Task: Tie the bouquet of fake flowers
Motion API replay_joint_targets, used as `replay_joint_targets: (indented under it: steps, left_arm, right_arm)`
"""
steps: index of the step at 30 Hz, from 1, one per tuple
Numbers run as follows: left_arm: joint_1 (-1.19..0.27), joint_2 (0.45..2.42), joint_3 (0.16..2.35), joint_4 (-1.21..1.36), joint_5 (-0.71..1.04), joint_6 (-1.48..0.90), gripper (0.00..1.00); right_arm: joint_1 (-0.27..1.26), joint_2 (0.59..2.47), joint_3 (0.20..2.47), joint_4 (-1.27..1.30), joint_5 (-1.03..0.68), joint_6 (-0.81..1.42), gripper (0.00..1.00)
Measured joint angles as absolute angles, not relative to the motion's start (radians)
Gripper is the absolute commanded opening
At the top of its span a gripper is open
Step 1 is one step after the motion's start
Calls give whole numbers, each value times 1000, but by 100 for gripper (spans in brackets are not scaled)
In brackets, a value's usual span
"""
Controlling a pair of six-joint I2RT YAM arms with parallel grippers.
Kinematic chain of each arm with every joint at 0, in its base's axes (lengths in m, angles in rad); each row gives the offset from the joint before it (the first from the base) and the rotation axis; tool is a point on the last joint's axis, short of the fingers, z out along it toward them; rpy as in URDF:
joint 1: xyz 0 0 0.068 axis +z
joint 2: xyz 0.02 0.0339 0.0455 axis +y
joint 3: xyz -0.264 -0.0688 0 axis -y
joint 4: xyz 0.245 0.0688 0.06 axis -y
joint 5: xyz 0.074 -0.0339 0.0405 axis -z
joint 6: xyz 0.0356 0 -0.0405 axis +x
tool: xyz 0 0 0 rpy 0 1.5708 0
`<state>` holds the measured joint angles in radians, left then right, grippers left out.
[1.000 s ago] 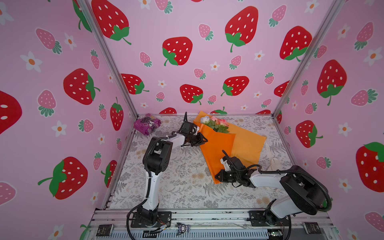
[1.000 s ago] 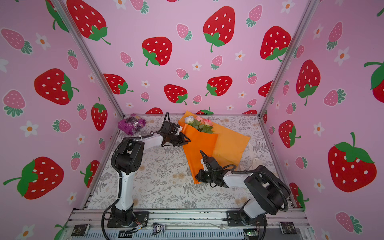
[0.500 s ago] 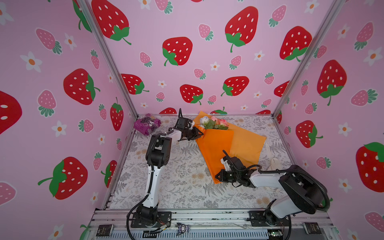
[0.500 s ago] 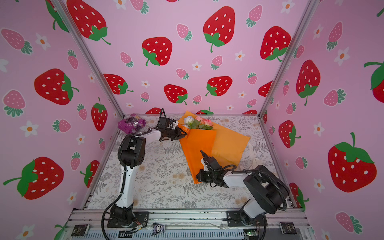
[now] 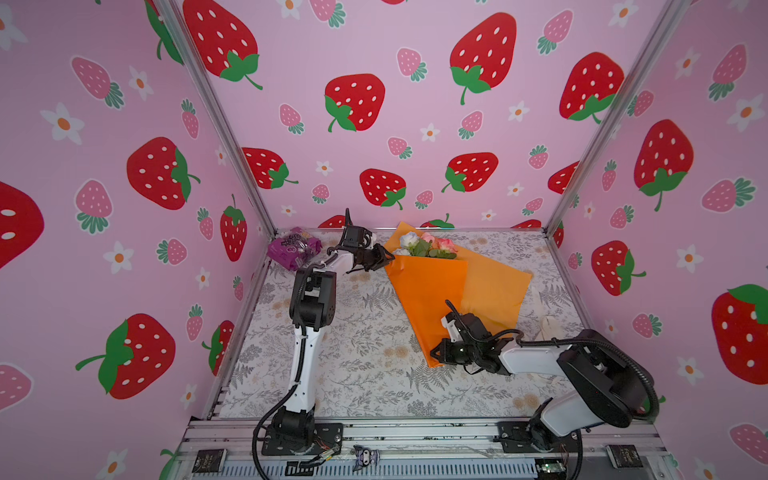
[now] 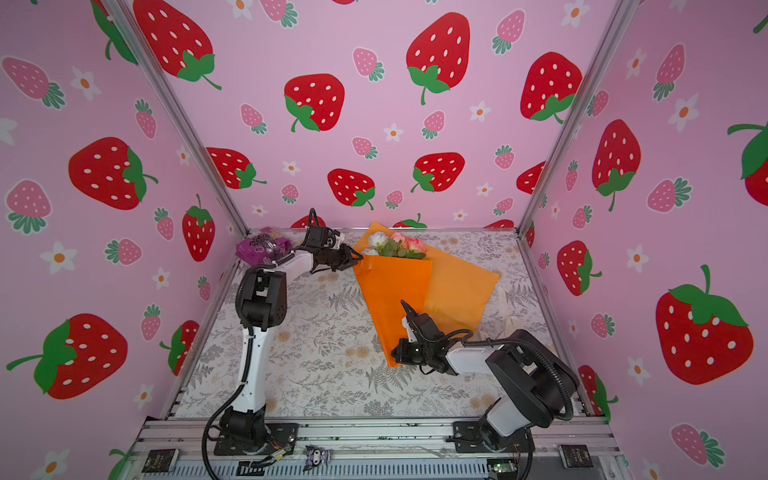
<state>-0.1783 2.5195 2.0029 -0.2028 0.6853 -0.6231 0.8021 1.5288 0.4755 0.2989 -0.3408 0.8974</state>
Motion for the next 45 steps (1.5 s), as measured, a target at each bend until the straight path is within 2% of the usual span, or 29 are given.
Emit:
replay_joint_targets:
  steps: [8,15,19,23,27,30,37,41,45]
  left_arm:
    - [-159,2588,2133,-300,636,-626,37]
    - [-136,2563,2142,-359,614,-628,43]
    - [-129,2440,2057,-375,603,-629,44]
    - [-145,2202,1856,-328,602,-637,43]
    - [-223,1980,1627,-256,604,-653,35]
    - [-329,1897,1467,-205,610,-667,30]
    - [-574,1922,1226,-174,601,-737,24]
    - [-633,1950,1212,-165,583,-762,23]
    - [-651,1950,1211,-147,572,-776,22]
  right_arm:
    - [802,1529,476,299,-341,897,7]
    - [798,1529,476,300,-345,898,8]
    - [797,1529,476,303,-350,903,8]
    - [796,1529,476,306,-352,910,9]
    - [796,1528,476,307,-353,918,10]
    - [795,1523,476,305,-353,920,11]
    - [787,1501,470,307,-350,916,13]
    - [786,1483,468,297,-347,915,14]
    - [760,1354,435,243,-307,918,19]
